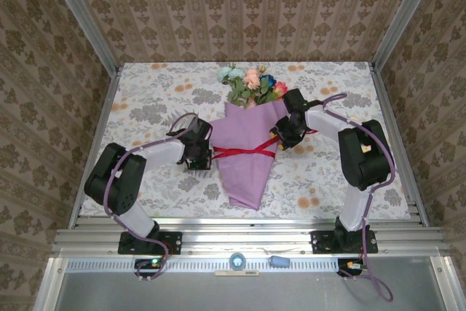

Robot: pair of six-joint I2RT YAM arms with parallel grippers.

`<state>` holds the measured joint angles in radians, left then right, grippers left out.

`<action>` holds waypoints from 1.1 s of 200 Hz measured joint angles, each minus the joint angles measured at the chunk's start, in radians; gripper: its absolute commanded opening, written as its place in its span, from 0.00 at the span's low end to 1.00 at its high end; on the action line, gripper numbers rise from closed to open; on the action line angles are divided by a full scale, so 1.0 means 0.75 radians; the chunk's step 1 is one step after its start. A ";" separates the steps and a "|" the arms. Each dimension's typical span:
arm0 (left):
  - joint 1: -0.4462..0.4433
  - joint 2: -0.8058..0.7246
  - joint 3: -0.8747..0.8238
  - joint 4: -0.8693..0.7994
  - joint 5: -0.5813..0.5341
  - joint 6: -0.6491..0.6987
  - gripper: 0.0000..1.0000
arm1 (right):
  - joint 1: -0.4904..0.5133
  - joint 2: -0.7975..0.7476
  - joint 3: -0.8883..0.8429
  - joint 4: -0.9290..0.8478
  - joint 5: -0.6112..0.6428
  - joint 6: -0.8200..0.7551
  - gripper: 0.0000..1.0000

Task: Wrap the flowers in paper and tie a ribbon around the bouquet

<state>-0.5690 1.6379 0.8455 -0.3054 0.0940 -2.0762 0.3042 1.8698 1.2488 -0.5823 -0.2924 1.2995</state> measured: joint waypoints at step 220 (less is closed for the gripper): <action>0.038 -0.011 -0.012 0.025 0.025 0.011 0.00 | -0.008 -0.026 0.071 -0.148 0.106 -0.064 0.00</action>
<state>-0.5407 1.6295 0.8368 -0.2863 0.1131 -2.0678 0.2985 1.8503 1.3018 -0.6930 -0.2127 1.2518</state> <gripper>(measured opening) 0.068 0.053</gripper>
